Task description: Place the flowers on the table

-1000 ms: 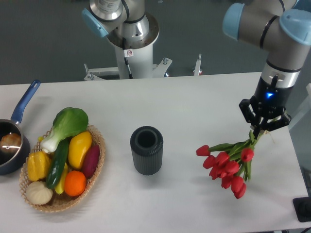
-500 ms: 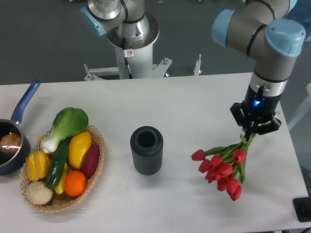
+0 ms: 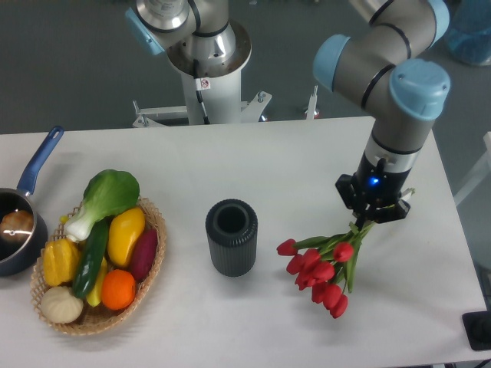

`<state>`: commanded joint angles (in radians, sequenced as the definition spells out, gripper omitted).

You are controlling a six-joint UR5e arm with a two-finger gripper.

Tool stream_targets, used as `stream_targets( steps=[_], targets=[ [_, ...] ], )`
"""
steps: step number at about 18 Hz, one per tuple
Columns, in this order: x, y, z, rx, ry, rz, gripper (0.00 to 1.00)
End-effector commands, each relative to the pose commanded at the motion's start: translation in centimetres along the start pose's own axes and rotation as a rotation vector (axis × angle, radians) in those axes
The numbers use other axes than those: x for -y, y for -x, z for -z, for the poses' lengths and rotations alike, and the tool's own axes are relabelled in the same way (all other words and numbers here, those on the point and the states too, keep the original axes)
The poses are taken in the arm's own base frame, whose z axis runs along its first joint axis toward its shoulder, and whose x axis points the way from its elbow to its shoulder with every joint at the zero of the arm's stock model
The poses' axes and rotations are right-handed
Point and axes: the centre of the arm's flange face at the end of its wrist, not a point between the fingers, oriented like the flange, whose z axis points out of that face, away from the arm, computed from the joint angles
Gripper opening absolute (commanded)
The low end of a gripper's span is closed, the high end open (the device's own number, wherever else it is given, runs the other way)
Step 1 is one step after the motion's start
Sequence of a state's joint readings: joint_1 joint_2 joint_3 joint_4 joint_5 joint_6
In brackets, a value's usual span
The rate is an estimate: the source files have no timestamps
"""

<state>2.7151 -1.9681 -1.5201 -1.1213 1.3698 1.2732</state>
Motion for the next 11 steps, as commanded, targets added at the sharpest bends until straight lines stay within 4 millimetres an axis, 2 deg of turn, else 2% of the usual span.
stream_targets(
  steps=[2, 5, 6, 8, 11],
  targets=[
    [-0.3, -0.4, -0.8, -0.018, 0.004, 0.005, 0.16],
    [-0.6, -0.8, -1.7, -0.036, 0.01, 0.009, 0.42],
    [-0.6, -0.9, -1.8, -0.04, 0.009, 0.014, 0.46],
    [-0.7, -0.8, -1.7, -0.031, 0.006, 0.008, 1.0],
    [-0.8, -0.4, -1.1, -0.006, -0.002, 0.006, 1.0]
  ],
)
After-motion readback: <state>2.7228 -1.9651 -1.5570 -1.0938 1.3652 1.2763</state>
